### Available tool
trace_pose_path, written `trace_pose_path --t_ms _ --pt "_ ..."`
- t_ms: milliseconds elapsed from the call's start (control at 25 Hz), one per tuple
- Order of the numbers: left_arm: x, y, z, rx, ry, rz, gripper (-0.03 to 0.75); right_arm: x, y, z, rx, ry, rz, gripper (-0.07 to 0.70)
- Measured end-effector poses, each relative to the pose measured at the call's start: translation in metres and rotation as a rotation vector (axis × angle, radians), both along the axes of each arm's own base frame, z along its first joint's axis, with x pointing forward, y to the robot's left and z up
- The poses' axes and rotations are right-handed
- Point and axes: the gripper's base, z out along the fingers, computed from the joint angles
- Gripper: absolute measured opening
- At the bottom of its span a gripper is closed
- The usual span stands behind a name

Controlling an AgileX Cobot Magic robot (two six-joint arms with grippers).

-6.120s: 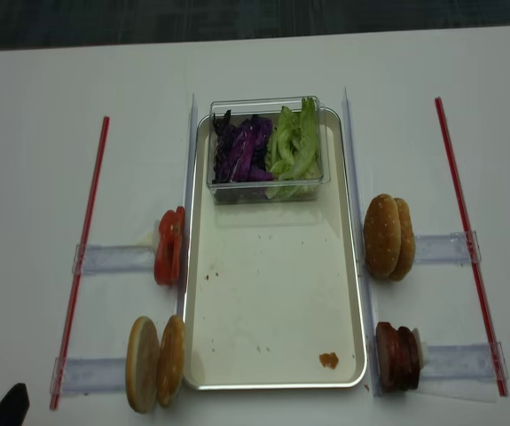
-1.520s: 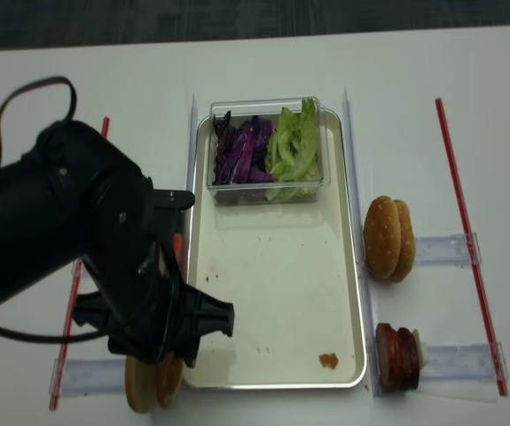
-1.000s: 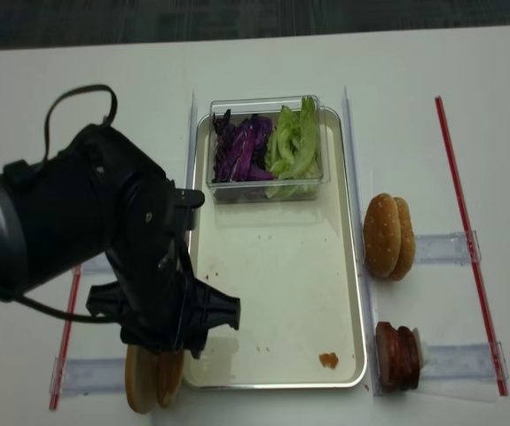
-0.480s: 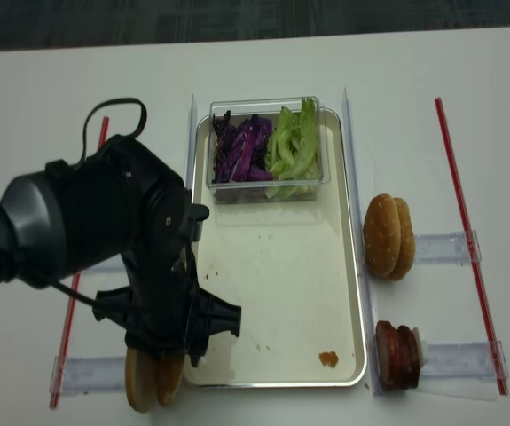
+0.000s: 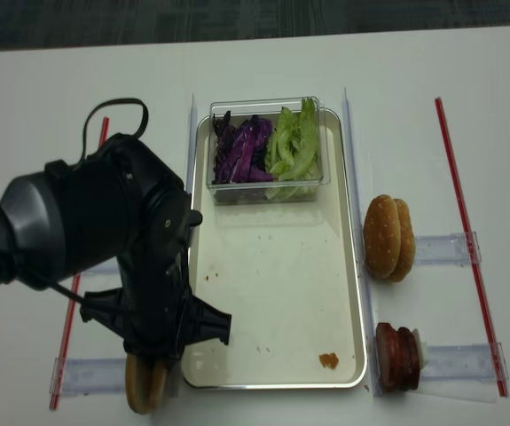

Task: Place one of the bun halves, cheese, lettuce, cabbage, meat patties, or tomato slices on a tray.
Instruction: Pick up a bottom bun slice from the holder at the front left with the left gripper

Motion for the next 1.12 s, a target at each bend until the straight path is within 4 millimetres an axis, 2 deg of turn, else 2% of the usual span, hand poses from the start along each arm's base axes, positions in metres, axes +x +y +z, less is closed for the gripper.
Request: trace_pose_path --t_ms 80,560,920,1120 --pt "0.0 0.002 0.0 0.022 -0.001 0.001 0.115 0.0 0.0 0.0 0.0 0.0 0.0 0.201" --pt "0.002 0.002 0.003 0.035 -0.018 0.003 0.114 0.0 0.0 0.0 0.0 0.0 0.0 0.201" --pt "0.013 -0.005 0.021 0.012 -0.074 -0.003 0.113 0.0 0.0 0.0 0.0 0.0 0.0 0.201" --pt "0.009 -0.002 0.036 -0.031 -0.12 0.0 0.113 0.0 0.0 0.0 0.0 0.0 0.0 0.201"
